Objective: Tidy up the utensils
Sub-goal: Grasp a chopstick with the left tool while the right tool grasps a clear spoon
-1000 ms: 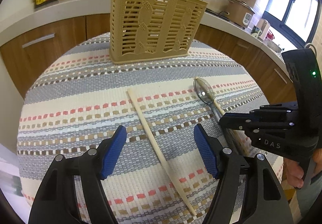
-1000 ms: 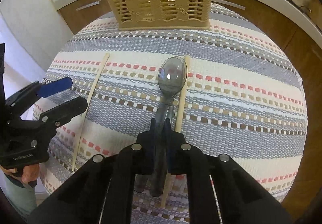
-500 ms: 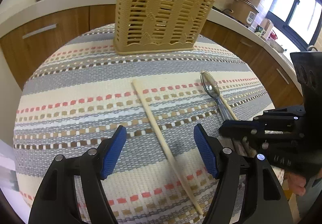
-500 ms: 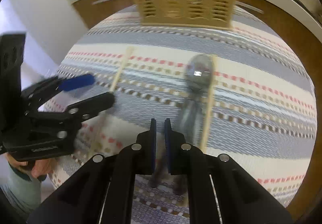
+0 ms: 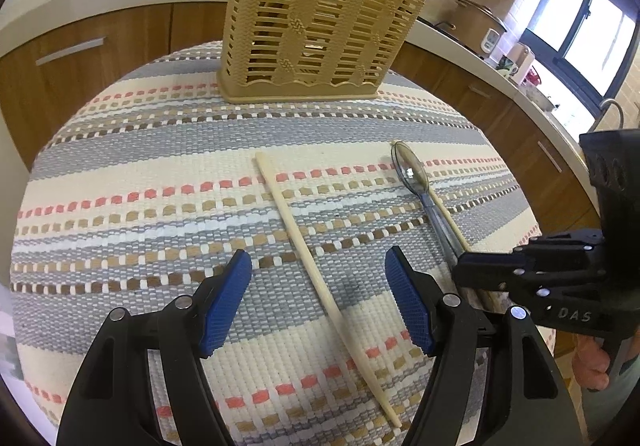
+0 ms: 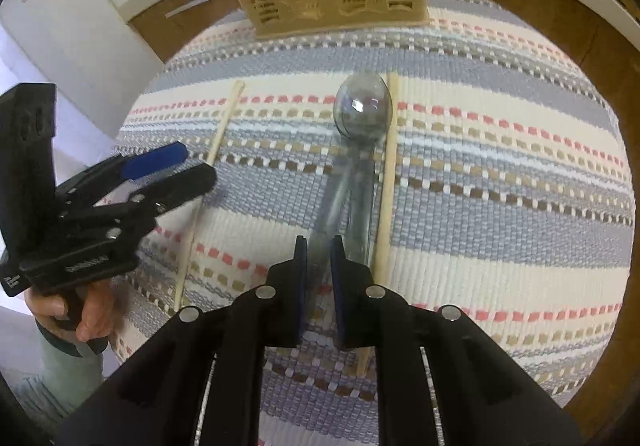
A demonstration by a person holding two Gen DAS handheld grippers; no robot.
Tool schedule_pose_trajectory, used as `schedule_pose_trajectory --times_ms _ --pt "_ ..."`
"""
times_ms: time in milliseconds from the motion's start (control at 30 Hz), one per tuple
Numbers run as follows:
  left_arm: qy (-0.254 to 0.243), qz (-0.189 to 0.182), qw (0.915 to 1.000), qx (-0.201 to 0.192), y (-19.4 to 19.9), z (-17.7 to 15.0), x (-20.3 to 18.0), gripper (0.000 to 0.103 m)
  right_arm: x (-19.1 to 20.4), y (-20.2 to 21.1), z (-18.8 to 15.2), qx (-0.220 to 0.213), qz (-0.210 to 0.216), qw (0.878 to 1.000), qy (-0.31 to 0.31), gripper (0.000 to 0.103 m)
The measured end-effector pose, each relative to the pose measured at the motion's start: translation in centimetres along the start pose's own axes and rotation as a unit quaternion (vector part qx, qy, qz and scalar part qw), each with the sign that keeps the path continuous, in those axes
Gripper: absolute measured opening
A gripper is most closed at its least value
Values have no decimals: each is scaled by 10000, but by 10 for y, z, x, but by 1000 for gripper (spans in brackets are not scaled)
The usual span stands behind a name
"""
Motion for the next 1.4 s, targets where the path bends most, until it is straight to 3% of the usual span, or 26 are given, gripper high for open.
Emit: schedule_pose_trajectory --times_ms 267,433,567,700,800,933,1000,1067,1133,1400 --pt "-77 -65 9999 59 2 -2 1 67 5 -14 32 78 -314 9994 -155 13" --pt "-275 86 9990 342 -1 3 -5 66 7 -28 67 639 -444 9966 -269 13" --pt "-353 195 9976 569 -8 12 -10 59 15 -21 81 528 -753 9958 32 13" --pt "-561 556 9939 767 -19 19 -20 55 5 -41 94 990 -475 9937 -207 13" --pt "-814 850 9892 875 -25 19 -32 55 1 -43 98 946 -440 9943 -228 13" --pt "-1054 1107 9848 822 -29 15 -42 52 18 -40 86 904 -380 9942 431 13" --pt "-1048 1069 9855 797 -28 13 -43 49 19 -31 80 849 -99 9950 526 13" --pt "-1005 1003 9867 795 -26 13 -40 45 16 -17 80 550 -285 9964 571 14" --pt "-1002 967 9867 836 -24 13 -34 46 12 -12 82 470 -388 9962 617 20" --pt "-1057 919 9830 1188 -26 19 -32 49 24 -38 97 726 -481 9938 692 22"
Point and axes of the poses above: each gripper's, at about its wrist camera, not at the fingertips, and y roughly against the way its jaws point, x to its left, z to its top, the point moved 1 cm from there along -y, roughly the way its jaws point, and after that the axes turned 5 degrees about -z, right-handed, at the moved point
